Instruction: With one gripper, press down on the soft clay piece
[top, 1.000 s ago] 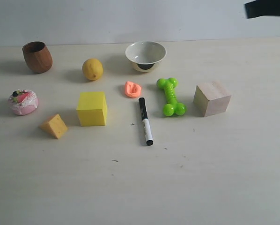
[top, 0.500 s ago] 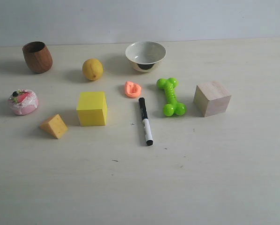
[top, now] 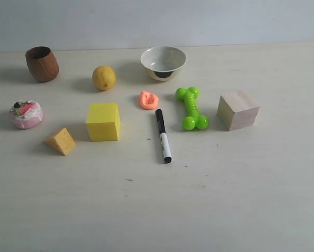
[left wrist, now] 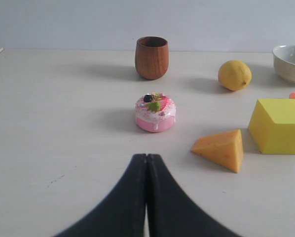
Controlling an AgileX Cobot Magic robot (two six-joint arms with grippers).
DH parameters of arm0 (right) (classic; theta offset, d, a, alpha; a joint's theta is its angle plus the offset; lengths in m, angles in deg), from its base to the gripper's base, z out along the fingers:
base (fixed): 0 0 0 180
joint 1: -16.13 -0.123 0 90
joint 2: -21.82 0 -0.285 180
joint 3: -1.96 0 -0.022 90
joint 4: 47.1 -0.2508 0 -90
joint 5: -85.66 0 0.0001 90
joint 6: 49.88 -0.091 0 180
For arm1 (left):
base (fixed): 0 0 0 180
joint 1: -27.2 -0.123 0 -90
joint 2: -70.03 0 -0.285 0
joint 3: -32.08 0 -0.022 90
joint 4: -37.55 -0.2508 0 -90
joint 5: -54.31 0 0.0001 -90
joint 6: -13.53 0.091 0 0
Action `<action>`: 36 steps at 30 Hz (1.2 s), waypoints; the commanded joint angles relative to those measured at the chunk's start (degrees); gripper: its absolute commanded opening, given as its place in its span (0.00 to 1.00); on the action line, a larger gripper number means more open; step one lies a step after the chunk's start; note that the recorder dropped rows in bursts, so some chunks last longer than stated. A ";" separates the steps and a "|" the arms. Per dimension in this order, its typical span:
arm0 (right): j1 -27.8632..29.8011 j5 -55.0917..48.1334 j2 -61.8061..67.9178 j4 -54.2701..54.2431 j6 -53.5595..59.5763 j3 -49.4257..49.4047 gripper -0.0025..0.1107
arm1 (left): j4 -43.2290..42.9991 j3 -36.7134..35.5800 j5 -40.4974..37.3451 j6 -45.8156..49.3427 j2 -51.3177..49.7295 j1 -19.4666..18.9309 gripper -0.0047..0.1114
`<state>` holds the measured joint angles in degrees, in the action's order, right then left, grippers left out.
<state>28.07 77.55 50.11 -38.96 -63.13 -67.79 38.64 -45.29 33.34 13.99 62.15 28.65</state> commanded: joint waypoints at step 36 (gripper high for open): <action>-7.28 -11.38 -20.51 -15.49 19.50 -7.46 0.02 | 0.33 0.15 0.64 -0.02 0.09 0.31 0.04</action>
<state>20.98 66.43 30.00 -55.09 -44.64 -75.01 38.64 -45.29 33.34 13.99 62.15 28.65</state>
